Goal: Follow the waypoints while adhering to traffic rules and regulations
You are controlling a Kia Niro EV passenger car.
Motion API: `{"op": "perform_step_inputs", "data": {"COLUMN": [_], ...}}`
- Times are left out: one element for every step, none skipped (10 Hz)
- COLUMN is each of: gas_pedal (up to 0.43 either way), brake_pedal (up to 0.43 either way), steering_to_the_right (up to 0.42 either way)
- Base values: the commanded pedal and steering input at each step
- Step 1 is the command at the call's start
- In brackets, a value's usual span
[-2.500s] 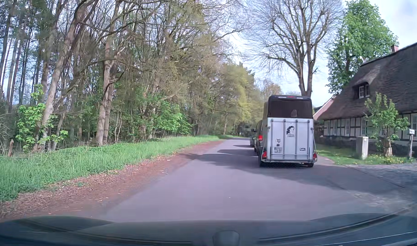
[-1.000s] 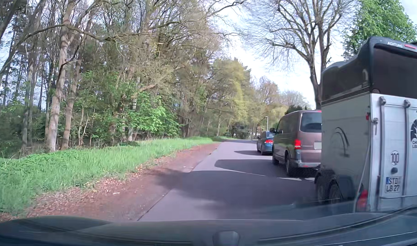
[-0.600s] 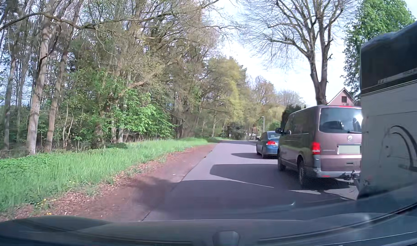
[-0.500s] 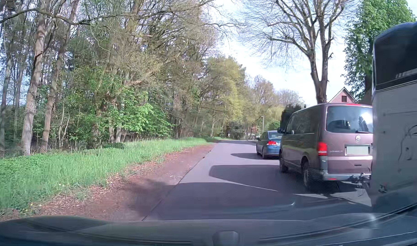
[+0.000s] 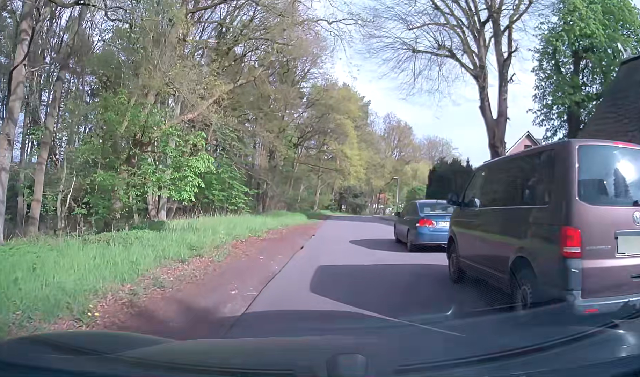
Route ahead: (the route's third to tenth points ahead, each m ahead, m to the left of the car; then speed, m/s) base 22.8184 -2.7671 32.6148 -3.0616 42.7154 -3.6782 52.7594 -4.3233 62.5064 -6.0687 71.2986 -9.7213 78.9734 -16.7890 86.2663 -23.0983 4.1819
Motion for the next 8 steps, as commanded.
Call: {"op": "perform_step_inputs", "data": {"gas_pedal": [0.02, 0.02, 0.028, 0.028, 0.028, 0.028, 0.028, 0.039], "brake_pedal": [0.0, 0.0, 0.0, 0.0, 0.0, 0.0, 0.0, 0.0], "steering_to_the_right": [0.047, 0.047, 0.047, 0.046, 0.045, 0.039, 0.033, 0.027]}}
